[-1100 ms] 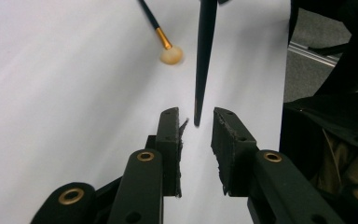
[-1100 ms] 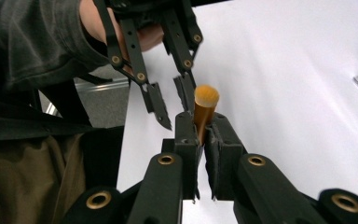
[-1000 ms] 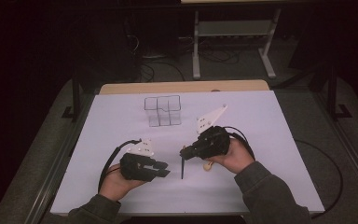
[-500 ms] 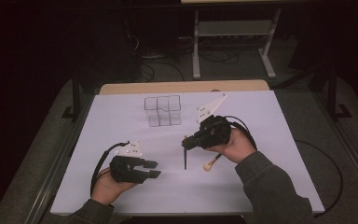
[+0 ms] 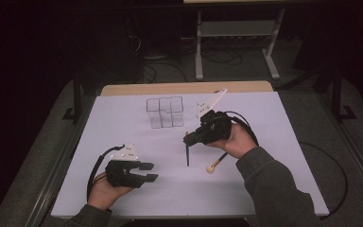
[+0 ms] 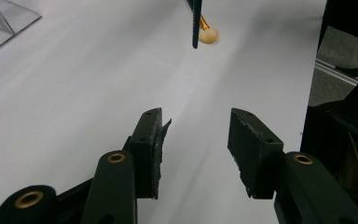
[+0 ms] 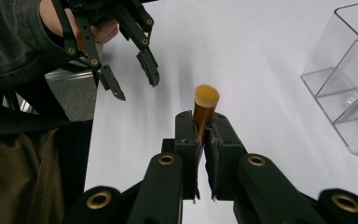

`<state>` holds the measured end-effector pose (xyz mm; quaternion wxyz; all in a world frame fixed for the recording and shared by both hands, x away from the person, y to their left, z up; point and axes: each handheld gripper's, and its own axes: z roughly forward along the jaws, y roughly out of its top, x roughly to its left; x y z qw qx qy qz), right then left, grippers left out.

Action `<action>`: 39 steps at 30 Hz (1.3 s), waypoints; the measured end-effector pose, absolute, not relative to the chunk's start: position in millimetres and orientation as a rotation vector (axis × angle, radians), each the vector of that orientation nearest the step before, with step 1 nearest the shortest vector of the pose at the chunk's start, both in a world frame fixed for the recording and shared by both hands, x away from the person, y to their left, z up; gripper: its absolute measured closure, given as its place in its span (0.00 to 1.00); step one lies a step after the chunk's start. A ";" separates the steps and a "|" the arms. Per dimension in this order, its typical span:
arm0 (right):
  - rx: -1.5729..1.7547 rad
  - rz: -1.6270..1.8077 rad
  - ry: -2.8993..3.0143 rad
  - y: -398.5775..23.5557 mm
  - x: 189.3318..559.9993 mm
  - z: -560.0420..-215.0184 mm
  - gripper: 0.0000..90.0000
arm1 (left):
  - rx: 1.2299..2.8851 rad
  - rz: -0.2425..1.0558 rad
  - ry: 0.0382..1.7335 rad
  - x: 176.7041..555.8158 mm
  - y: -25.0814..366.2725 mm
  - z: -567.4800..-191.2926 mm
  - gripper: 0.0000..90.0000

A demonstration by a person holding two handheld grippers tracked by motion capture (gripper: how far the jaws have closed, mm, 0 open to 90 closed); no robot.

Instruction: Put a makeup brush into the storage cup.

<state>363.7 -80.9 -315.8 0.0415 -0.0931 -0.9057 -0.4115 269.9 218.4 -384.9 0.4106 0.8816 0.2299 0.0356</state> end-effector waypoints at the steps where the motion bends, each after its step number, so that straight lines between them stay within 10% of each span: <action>1: -0.284 -1.261 -2.772 -80.6 364.5 -316.0 0.92 | 2.216 0.088 0.585 269.6 218.7 -385.2 0.60; 39: -0.288 -1.198 -2.839 -56.0 396.4 -299.9 0.92 | 2.191 0.127 0.614 268.8 230.4 -384.7 0.53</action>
